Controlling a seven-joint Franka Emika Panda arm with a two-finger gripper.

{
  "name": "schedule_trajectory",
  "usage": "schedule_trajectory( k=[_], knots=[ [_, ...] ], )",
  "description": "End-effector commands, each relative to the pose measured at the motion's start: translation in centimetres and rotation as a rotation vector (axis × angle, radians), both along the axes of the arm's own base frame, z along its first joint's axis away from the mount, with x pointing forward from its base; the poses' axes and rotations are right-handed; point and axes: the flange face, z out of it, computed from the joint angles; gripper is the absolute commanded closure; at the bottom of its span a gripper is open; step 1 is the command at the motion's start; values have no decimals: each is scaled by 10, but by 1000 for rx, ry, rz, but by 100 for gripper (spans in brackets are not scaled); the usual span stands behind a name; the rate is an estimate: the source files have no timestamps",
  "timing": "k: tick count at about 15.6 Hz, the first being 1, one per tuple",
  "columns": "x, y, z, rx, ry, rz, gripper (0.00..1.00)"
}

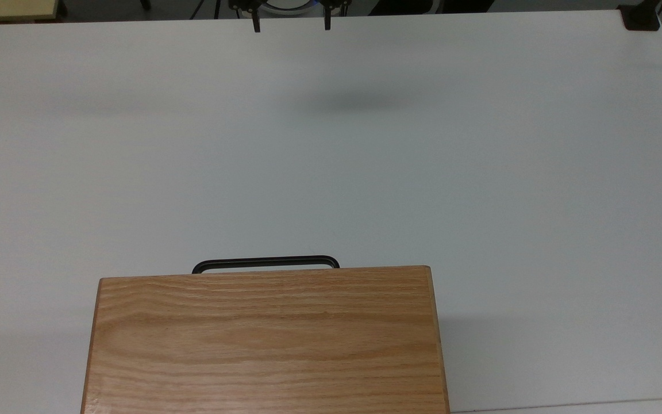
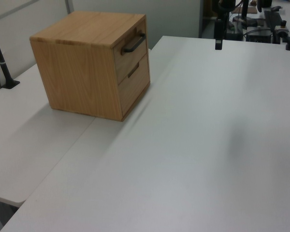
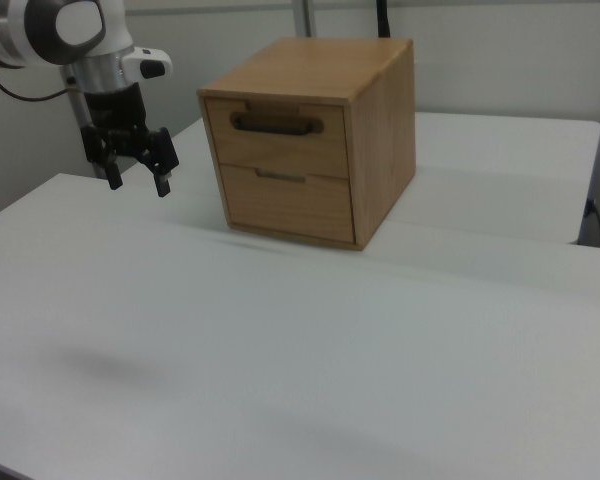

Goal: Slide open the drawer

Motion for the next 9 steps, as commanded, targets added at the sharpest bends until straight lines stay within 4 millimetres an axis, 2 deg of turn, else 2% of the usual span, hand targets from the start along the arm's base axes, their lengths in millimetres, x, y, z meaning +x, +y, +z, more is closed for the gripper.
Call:
schedule_trajectory(
  k=[1, 9],
  knots=[
    [-7, -2, -1, 11, 23, 3, 0],
    [-6, -3, -2, 3, 24, 3, 0]
  ],
)
